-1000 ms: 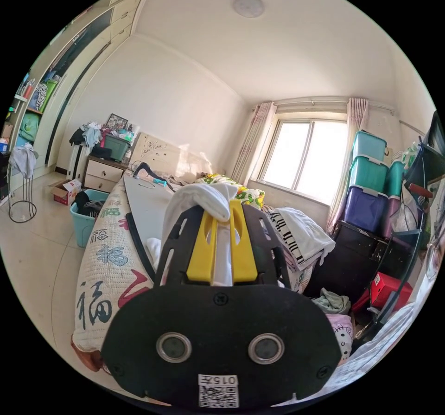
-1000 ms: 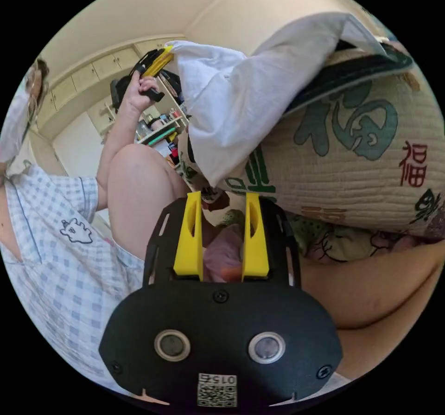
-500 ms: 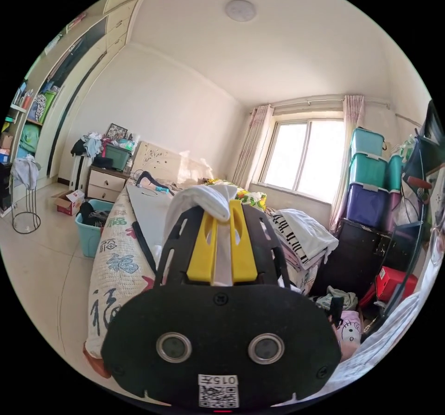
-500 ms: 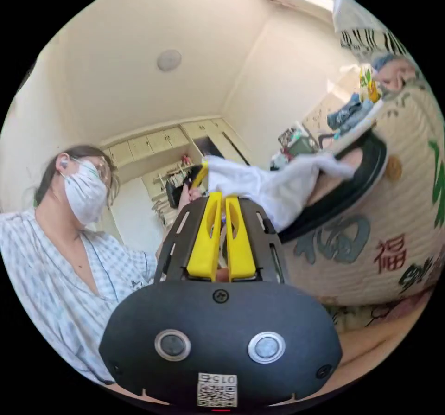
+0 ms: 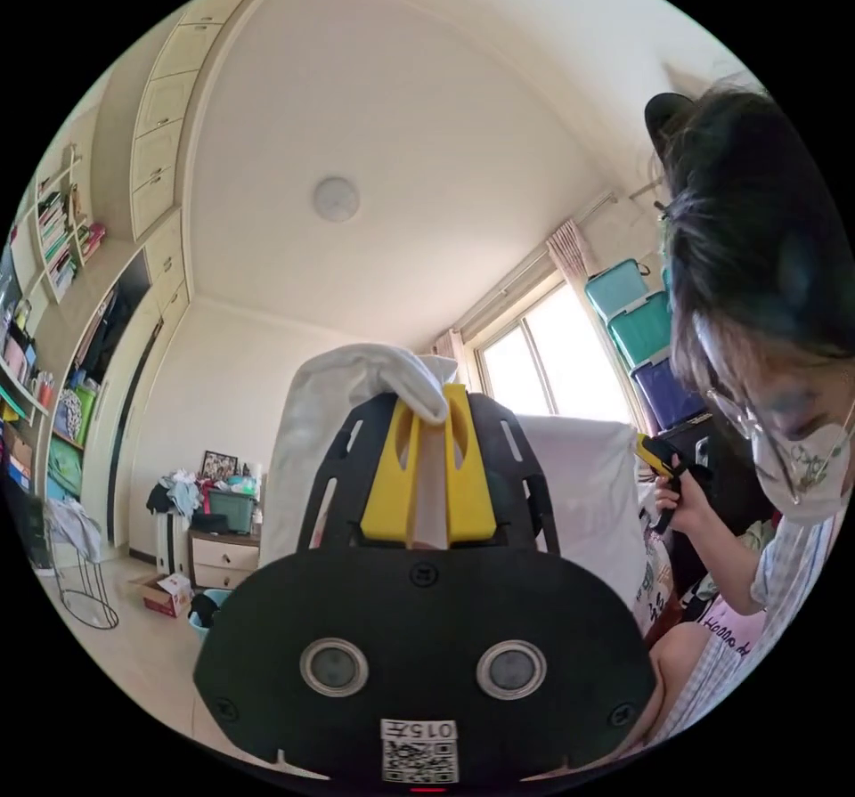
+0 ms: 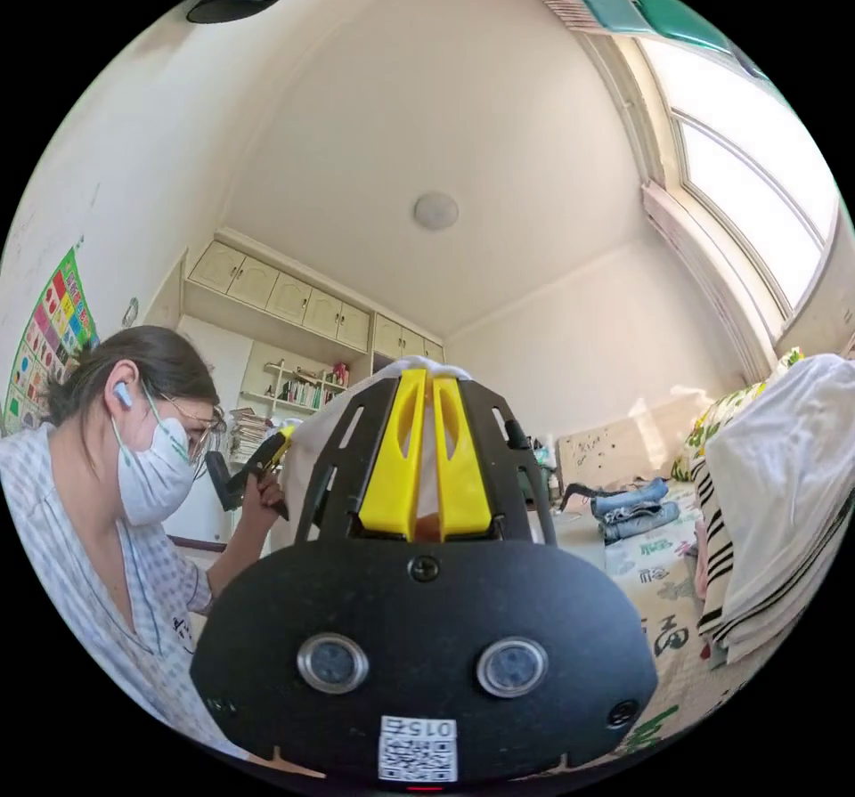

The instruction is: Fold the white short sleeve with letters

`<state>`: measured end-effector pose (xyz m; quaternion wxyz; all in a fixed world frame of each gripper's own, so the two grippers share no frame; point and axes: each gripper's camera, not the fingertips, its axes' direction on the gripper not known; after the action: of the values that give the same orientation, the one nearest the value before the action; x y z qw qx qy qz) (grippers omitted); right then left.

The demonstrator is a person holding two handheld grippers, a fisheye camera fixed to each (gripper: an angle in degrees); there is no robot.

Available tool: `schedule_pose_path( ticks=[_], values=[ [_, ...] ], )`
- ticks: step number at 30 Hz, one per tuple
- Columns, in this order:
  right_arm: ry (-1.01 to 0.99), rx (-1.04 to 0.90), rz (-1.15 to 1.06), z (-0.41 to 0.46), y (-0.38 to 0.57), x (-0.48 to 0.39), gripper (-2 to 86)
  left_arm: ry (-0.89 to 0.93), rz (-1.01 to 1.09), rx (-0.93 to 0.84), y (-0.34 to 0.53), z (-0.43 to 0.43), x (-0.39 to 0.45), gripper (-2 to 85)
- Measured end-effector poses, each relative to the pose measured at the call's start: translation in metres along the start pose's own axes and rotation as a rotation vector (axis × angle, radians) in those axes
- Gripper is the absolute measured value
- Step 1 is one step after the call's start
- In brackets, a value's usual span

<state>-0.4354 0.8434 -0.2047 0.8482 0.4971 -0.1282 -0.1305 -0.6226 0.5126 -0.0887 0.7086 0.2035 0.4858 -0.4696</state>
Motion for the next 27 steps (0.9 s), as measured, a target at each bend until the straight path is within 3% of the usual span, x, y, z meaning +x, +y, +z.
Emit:
schedule_pose_path(
  ticks=[4,9,15,17,20,22,25,27],
  values=[
    [0.094,-0.059,-0.047,0.058,-0.021,0.008,-0.1,0.031,-0.044,-0.076,-0.007,0.039,0.0,3.1],
    [0.256,-0.282,0.06,0.167,0.002,0.07,0.3,-0.042,-0.169,-0.36,0.06,0.162,-0.041,4.0],
    [0.384,-0.886,0.231,0.314,0.095,0.167,4.2,-0.22,-0.348,-0.915,0.213,0.314,-0.114,7.5],
    [0.317,-0.959,0.248,0.32,0.118,0.163,7.6,-0.257,-0.403,-0.974,0.227,0.332,-0.125,8.7],
    [0.323,-0.923,0.146,0.296,0.117,0.133,8.7,-0.224,-0.437,-0.864,0.198,0.337,-0.117,9.0],
    [0.192,-0.948,0.089,0.279,0.109,0.112,8.5,-0.164,-0.367,-0.825,0.168,0.347,-0.095,9.0],
    [-0.107,-1.045,0.02,0.249,0.103,0.069,9.3,0.235,-0.155,-0.897,0.132,0.386,-0.028,8.7],
    [-0.162,-1.098,-0.034,0.23,0.105,0.043,10.2,0.504,0.016,-0.944,0.129,0.404,0.036,8.8]
  ],
)
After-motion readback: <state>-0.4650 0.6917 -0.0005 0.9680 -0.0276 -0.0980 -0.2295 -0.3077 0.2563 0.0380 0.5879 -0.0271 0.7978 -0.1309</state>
